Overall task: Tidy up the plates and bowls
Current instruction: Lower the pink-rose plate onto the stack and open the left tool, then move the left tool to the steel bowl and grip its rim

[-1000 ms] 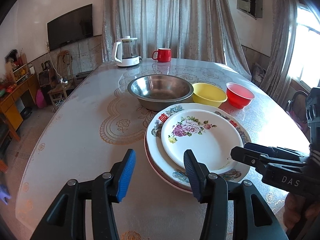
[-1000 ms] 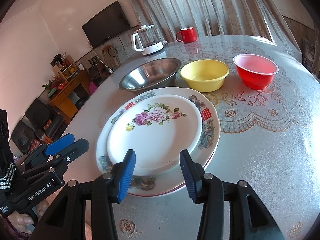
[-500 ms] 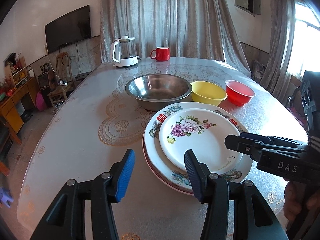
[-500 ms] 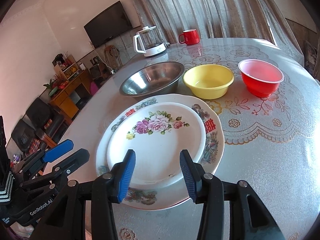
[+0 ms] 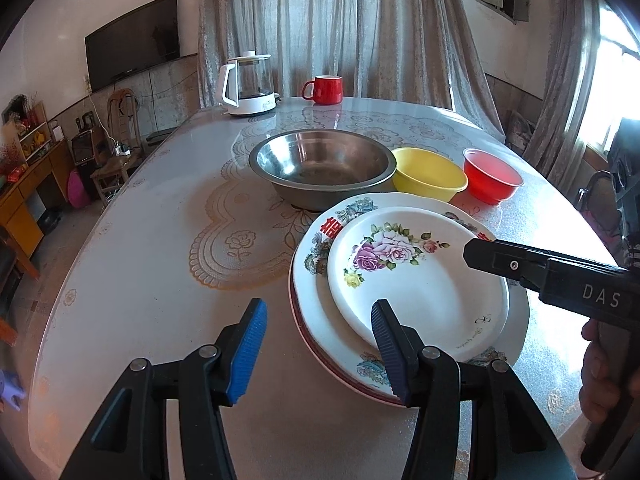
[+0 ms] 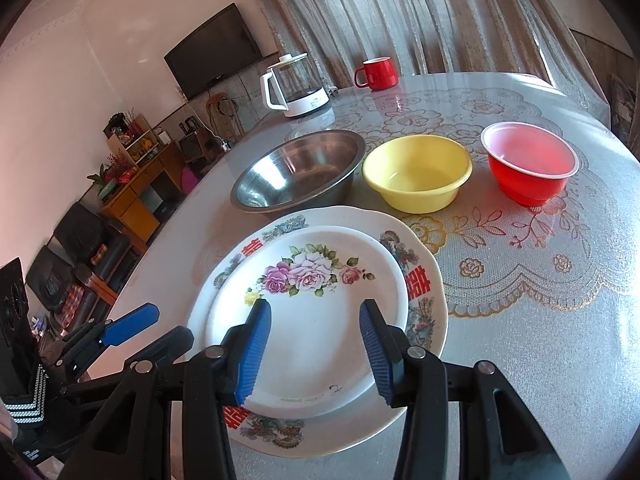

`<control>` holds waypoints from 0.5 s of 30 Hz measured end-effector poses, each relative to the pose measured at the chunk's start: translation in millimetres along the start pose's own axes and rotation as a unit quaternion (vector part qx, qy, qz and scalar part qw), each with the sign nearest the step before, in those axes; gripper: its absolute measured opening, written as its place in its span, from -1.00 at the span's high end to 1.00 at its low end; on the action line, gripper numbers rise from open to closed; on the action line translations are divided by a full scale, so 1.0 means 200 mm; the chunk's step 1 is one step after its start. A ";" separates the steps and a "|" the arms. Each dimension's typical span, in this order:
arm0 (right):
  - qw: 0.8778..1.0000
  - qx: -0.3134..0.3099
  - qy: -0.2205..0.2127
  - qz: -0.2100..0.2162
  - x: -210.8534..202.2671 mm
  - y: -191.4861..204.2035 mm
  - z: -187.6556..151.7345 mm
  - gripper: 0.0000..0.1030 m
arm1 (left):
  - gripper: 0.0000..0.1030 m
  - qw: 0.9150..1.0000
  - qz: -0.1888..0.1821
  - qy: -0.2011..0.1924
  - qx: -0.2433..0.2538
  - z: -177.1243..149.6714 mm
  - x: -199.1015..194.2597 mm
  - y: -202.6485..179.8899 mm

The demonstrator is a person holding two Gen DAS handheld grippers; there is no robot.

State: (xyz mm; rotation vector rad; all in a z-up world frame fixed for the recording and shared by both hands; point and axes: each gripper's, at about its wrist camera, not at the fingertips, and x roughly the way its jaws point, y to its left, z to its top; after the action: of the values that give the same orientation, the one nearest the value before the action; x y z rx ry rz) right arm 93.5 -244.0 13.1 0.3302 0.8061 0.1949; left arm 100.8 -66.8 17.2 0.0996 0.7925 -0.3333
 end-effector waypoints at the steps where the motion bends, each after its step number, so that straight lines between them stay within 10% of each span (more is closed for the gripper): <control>1: 1.000 0.001 0.001 0.000 0.01 0.00 0.01 0.10 | -0.07 1.000 -0.002 0.004 -0.007 0.01 0.01 0.02; 15: 1.000 0.005 0.003 -0.004 0.09 -0.05 0.17 0.10 | -0.20 0.999 -0.005 0.025 -0.045 0.13 0.14 0.16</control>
State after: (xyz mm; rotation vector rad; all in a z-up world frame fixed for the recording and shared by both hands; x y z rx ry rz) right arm 131.8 -256.2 19.3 0.3362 0.8146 0.1845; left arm 148.4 -48.7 14.2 0.0190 0.8570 -0.3058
